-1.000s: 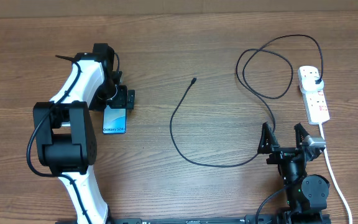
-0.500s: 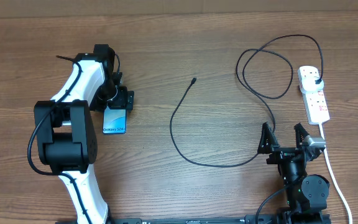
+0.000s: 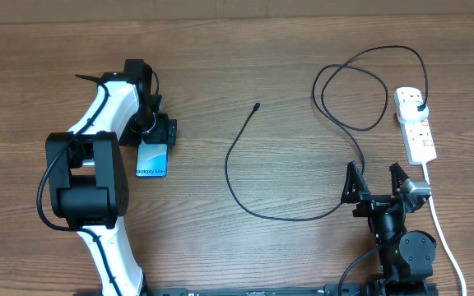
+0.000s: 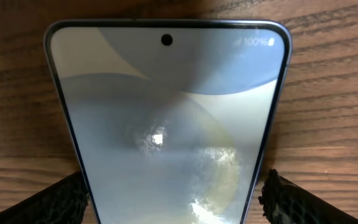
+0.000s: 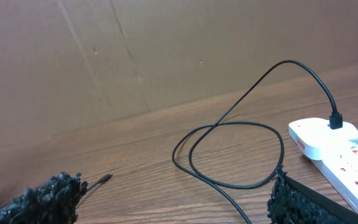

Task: Plug charger to phone and switch on socket
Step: 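Lower the open left gripper down around the phone, then close the left gripper on the phone's top edge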

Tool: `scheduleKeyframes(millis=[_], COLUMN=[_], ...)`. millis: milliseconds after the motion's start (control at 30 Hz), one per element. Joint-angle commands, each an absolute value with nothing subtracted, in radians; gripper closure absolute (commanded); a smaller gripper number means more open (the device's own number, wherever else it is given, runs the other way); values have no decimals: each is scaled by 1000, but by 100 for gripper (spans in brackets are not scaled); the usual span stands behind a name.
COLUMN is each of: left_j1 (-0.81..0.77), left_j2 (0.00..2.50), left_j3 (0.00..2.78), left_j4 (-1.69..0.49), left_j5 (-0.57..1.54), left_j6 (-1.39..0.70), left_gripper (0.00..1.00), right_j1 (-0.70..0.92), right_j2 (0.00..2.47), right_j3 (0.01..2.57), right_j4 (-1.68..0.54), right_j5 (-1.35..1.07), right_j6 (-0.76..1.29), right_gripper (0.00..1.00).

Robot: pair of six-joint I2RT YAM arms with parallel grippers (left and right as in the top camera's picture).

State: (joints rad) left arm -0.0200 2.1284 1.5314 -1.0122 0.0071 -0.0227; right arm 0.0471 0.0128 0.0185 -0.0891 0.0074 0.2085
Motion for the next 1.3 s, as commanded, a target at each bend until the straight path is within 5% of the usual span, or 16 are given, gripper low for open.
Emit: scheduleKeyframes(millis=[0,1267], left_j1=[-27,-27], left_j2=[2138,2138], left_j3=[1509,1410], left_j4=[-1002,-987], left_j5=[19,144], left_j6=[-23,4], left_gripper=[8,14], right_j1=[45,45], right_j2=[4,4], right_j3=[8,8], right_j4=[-83,-83], right_j5=[17,17], right_j6=[205,205], right_gripper=[0,0])
